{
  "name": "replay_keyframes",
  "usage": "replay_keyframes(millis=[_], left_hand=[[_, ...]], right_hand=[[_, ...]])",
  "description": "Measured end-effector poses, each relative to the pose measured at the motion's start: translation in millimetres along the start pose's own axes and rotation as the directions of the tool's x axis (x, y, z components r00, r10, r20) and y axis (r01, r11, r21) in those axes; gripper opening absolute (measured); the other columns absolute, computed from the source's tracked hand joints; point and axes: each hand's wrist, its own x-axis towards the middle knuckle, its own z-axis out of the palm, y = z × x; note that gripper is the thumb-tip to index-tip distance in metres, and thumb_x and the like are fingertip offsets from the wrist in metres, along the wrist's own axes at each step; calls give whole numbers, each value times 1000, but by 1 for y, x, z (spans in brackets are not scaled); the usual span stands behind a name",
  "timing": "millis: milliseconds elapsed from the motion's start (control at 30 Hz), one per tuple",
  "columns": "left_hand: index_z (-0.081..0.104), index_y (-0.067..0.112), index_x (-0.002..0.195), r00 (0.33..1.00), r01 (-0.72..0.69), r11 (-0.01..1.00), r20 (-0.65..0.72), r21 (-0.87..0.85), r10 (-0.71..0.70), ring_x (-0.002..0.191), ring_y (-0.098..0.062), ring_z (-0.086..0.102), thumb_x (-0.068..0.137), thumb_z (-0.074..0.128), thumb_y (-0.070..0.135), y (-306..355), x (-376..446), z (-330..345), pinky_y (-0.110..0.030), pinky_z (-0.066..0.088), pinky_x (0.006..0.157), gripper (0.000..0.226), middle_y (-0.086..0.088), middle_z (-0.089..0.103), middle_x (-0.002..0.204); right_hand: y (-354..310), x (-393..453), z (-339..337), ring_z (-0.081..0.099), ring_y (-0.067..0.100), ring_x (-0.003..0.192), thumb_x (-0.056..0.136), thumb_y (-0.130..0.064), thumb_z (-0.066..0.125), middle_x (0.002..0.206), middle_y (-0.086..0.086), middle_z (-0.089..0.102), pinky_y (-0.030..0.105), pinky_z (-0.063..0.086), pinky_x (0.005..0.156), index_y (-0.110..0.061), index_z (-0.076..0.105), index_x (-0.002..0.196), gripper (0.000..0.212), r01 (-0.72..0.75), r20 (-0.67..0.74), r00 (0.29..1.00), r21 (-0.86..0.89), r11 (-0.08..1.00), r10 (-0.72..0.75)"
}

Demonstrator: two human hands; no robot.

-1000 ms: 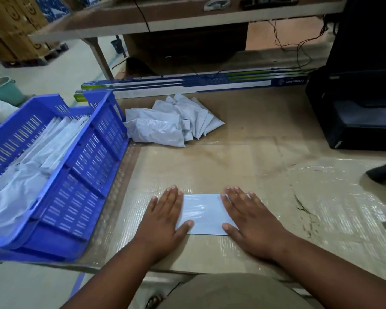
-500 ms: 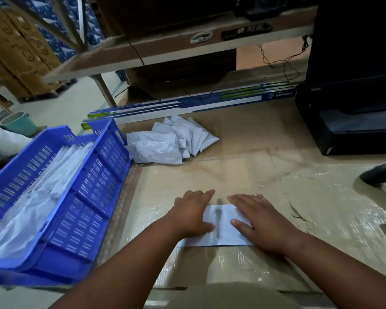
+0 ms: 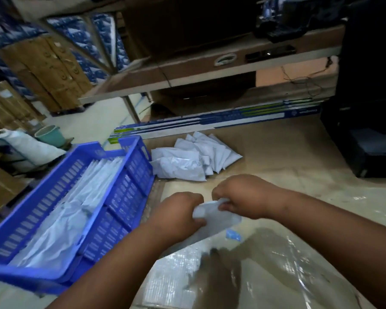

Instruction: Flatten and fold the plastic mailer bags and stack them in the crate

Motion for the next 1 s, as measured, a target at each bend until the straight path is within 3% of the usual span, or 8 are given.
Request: replay_keyframes(millis=[267,433,533,600,733,800,900,1000], left_hand=[[62,25,93,953,263,965,-150,-14,-263,98,-20,66,83,69,60,-94,-83,-80,-40,53,81,37,5,72,96],[52,28,74,894,420,907,-156,-30,-419,94,-20,62,85,71,58,-150,-127,-105,-39,50,74,37,6,60,82],[51,26,77,847,509,860,-164,-21,-505,90,-20,58,87,70,62,-179,-148,-110,-37,44,69,41,8,49,78],[57,27,84,827,544,839,-166,-12,-538,90,-19,58,87,68,66,-200,-162,-113,-38,48,71,41,9,54,84],[54,22,81,814,575,817,-124,33,-568,91,-22,57,91,70,59,-241,-191,-120,-36,40,69,41,5,55,87],[50,19,75,790,612,790,-82,47,-607,88,-23,58,89,73,51,-258,-200,-119,-35,37,65,41,3,53,82],[47,18,70,750,657,750,41,72,-660,74,-20,53,85,77,46,-278,-205,-112,-33,42,62,44,3,52,78],[54,13,72,742,660,751,129,33,-658,65,-18,54,81,79,51,-291,-204,-102,-32,46,61,47,1,55,73]], right_hand=[[-83,134,-90,59,14,97,96,-44,69,99,-15,62,40,51,86,-44,64,105,11,236,115,968,-97,967,-225],[-155,225,-106,64,16,88,88,-40,73,94,-13,66,43,56,80,-39,59,99,18,329,187,934,-122,936,-304],[-200,267,-108,63,18,84,90,-36,73,97,-9,66,36,54,76,-35,61,101,16,371,258,908,-127,920,-331],[-226,292,-110,59,13,75,93,-30,74,96,-7,65,29,48,65,-32,65,106,16,397,301,891,-153,905,-340],[-262,337,-107,55,11,78,93,-28,76,91,-12,59,28,39,60,-28,66,109,19,460,334,860,-182,869,-386],[-270,359,-99,54,9,73,92,-27,77,83,-13,57,25,34,55,-30,61,101,18,447,339,866,-197,873,-367],[-280,389,-81,70,21,81,89,-27,81,88,-5,69,26,46,60,-32,60,96,23,411,417,856,-192,891,-305],[-287,409,-52,74,20,75,89,-25,83,87,-5,67,26,51,58,-25,66,105,23,391,576,783,-163,906,-234]])
